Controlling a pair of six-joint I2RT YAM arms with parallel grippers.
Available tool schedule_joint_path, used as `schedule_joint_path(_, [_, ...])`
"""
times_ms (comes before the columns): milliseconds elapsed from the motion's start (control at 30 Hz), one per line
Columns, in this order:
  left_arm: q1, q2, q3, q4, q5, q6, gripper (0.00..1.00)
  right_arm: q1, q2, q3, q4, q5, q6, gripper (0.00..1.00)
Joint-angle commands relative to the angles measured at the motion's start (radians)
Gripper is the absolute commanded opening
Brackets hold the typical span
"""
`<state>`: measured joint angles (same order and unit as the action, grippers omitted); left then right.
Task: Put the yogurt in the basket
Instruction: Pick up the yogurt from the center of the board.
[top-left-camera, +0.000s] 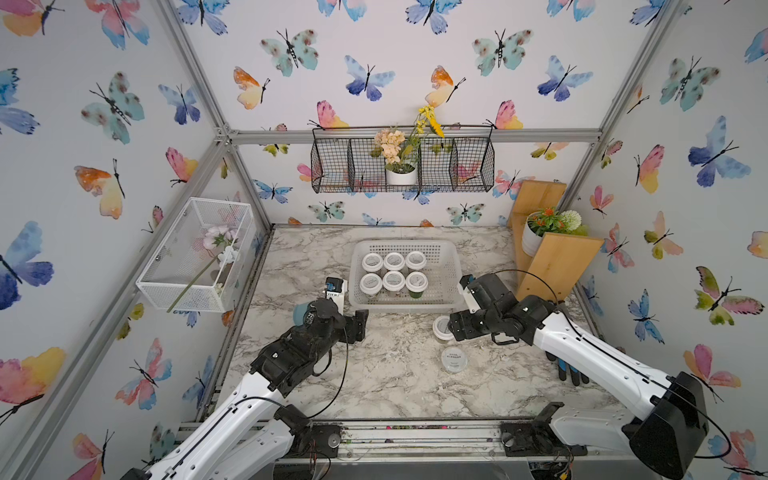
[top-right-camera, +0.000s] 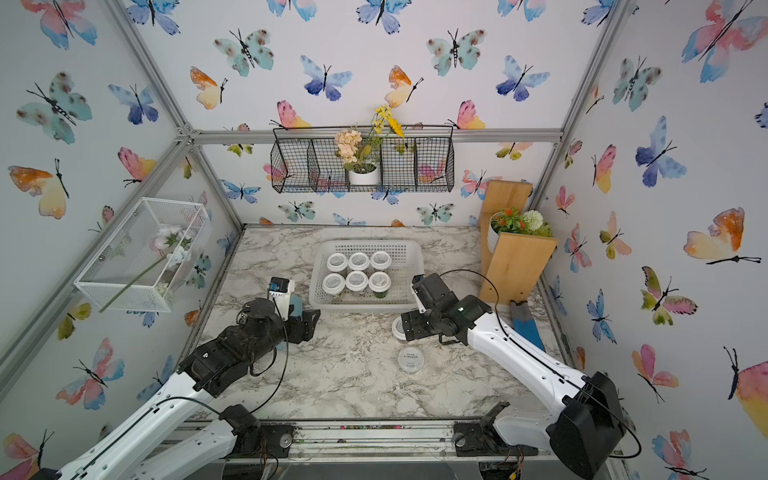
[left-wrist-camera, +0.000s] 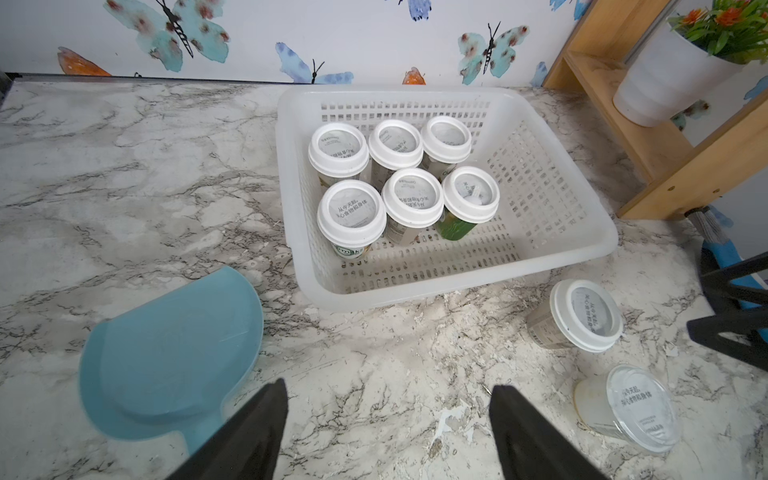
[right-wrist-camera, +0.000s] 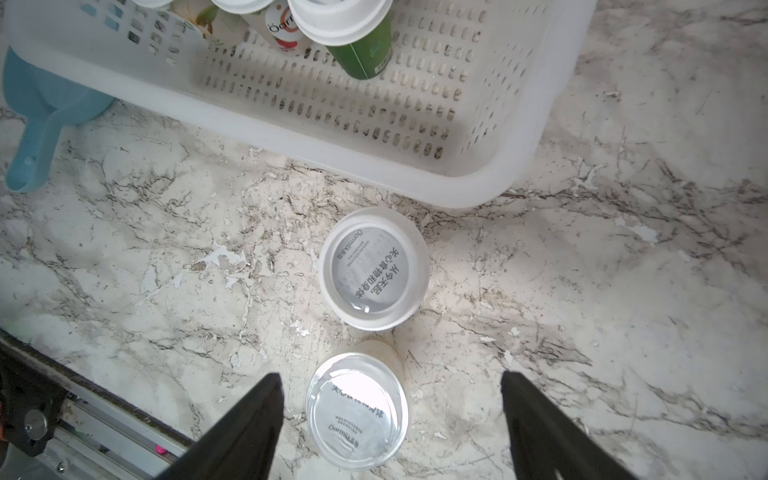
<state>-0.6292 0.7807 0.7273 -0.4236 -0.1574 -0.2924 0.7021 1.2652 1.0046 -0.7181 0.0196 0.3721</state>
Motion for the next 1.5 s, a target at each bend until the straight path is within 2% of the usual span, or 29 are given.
schedule_joint_path(0, [0.005,-0.004,-0.007,0.012,0.048,0.006,0.82,0.004,0.014,-0.021,-0.017,0.026,-0.009,0.84])
schedule_joint_path(367, [0.005,0.016,-0.008,0.014,0.07,0.007,0.82,0.014,0.076,0.004,0.023,-0.004,-0.004,0.82])
schedule_joint_path(933, [0.004,0.008,-0.006,0.013,0.093,0.01,0.83,0.068,0.24,0.091,0.031,0.037,0.022,0.86])
schedule_joint_path(1467, [0.003,0.005,-0.006,0.008,0.094,0.01,0.83,0.071,0.329,0.159,0.025,0.078,0.03,0.82])
